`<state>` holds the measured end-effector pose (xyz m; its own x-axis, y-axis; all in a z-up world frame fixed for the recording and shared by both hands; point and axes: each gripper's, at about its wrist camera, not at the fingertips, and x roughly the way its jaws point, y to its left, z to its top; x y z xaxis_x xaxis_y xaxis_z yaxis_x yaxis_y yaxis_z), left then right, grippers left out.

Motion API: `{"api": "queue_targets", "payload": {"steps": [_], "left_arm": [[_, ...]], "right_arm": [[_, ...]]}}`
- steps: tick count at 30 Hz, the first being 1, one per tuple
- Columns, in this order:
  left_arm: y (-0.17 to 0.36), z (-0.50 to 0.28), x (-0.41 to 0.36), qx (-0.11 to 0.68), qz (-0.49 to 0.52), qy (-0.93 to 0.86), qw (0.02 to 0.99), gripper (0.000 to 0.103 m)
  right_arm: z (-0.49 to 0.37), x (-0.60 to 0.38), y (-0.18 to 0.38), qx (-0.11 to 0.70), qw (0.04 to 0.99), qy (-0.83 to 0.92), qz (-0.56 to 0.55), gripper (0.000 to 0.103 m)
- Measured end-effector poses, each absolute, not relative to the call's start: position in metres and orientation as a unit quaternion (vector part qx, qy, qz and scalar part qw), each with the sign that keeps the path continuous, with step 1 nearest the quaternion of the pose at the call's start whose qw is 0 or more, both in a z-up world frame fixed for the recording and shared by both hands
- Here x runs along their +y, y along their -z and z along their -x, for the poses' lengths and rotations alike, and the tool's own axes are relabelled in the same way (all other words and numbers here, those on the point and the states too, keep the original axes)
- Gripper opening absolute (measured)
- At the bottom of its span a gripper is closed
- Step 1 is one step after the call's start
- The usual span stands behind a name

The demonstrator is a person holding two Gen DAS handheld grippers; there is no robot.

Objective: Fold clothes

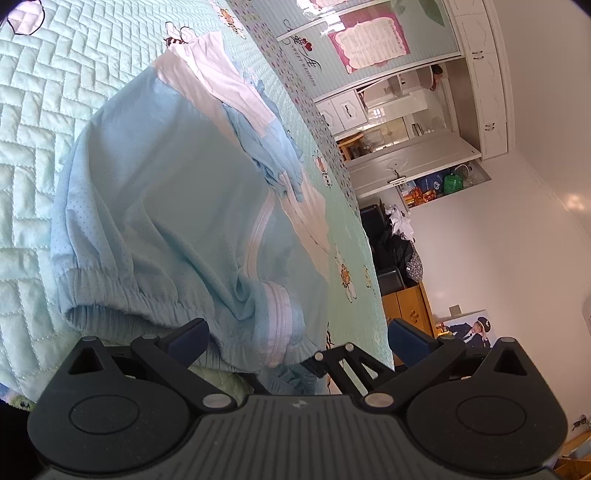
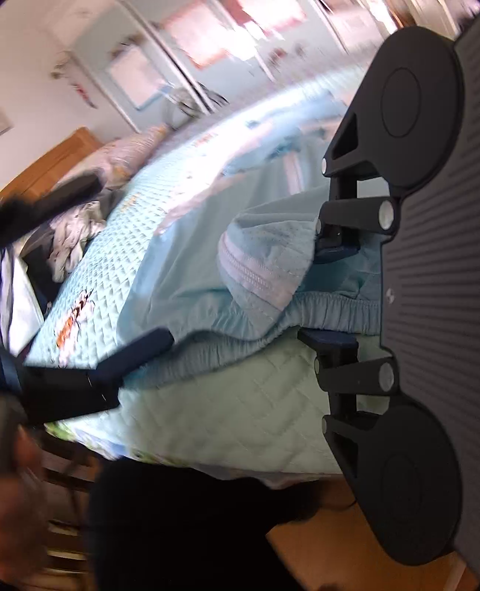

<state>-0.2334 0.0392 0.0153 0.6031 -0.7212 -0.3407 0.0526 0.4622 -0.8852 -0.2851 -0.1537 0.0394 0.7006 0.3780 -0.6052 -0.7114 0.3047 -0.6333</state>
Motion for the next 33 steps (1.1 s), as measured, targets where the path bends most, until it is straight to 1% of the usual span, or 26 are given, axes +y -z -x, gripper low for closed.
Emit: {"api": "queue_targets", "payload": {"steps": [3, 5, 6, 7, 8, 10, 15, 19, 22, 26, 30, 33], "left_arm": [[-0.014, 0.234, 0.041, 0.369, 0.456, 0.247, 0.771, 0.103], [-0.014, 0.234, 0.042, 0.369, 0.458, 0.245, 0.771, 0.103], [-0.014, 0.235, 0.042, 0.368, 0.459, 0.244, 0.771, 0.103], [-0.014, 0.235, 0.042, 0.367, 0.460, 0.244, 0.771, 0.103], [-0.015, 0.236, 0.043, 0.367, 0.461, 0.243, 0.771, 0.103], [-0.015, 0.237, 0.043, 0.366, 0.461, 0.244, 0.770, 0.103], [-0.013, 0.239, 0.046, 0.364, 0.464, 0.242, 0.770, 0.103], [-0.012, 0.239, 0.048, 0.362, 0.468, 0.240, 0.769, 0.103], [-0.012, 0.240, 0.049, 0.362, 0.469, 0.238, 0.770, 0.103], [-0.010, 0.241, 0.051, 0.365, 0.470, 0.235, 0.769, 0.103], [-0.007, 0.241, 0.050, 0.369, 0.470, 0.232, 0.767, 0.102], [-0.007, 0.242, 0.050, 0.372, 0.465, 0.234, 0.768, 0.103]], "right_arm": [[0.293, -0.147, -0.031, 0.154, 0.787, -0.312, 0.509, 0.040], [0.300, -0.138, -0.026, 0.143, 0.786, -0.291, 0.526, 0.037], [0.303, -0.136, -0.025, 0.145, 0.784, -0.288, 0.530, 0.025], [0.302, -0.135, -0.026, 0.154, 0.784, -0.290, 0.526, 0.009], [0.301, -0.134, -0.026, 0.164, 0.785, -0.294, 0.520, 0.007], [0.294, -0.131, -0.028, 0.181, 0.787, -0.301, 0.507, 0.005], [0.273, -0.131, -0.033, 0.188, 0.796, -0.318, 0.479, 0.005], [0.257, -0.128, -0.033, 0.213, 0.795, -0.346, 0.450, 0.005], [0.264, -0.136, -0.037, 0.239, 0.783, -0.379, 0.431, 0.005], [0.293, -0.144, -0.053, 0.246, 0.748, -0.428, 0.443, 0.005], [0.290, -0.140, -0.053, 0.259, 0.750, -0.431, 0.430, 0.005], [0.302, -0.137, -0.044, 0.243, 0.743, -0.423, 0.458, 0.005]]}}
